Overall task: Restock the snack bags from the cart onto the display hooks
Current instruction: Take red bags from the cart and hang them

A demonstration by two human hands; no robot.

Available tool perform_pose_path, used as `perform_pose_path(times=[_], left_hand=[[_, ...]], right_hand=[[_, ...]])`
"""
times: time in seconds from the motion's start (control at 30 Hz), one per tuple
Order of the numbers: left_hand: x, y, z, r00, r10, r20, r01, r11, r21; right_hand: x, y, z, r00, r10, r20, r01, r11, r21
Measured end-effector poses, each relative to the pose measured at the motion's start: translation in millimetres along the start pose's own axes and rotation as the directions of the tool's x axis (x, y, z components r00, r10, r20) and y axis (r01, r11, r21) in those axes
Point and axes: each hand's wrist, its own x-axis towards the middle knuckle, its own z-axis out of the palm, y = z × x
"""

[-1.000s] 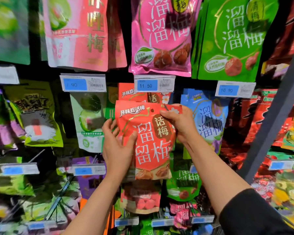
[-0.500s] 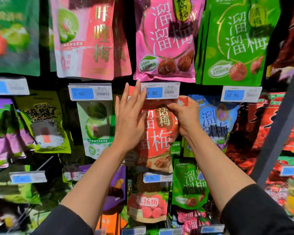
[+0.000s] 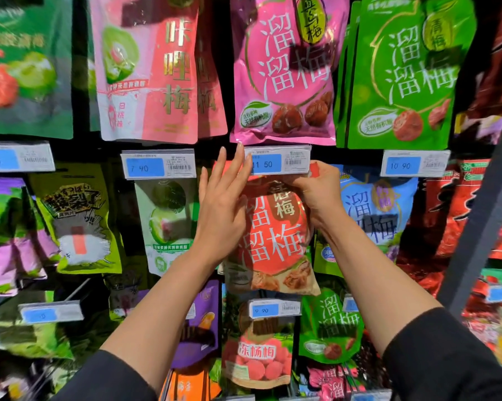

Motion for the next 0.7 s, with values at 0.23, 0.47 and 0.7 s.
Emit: perform_pose_path(times=[0.23,0.47,0.7], left_hand=[[-1,-4,-1,0.999,0.031,0.011,-0.031,0.999,0.019],[-10,-7,9,0.998,0.06,0.038,-0.062,0.996,0.067],[-17,-3,19,0.997,0.043,0.064,-0.046,0.998,0.032]], right_hand=[[14,33,-1,0.988,0.027,-0.151,-0.068,0.961,-0.268],[-4,91,-5,0.981,0.1,-0.164,-0.143,0.95,-0.277],[11,81,9,0.968,0.041,-0.247,-0.172,0.825,-0.539]])
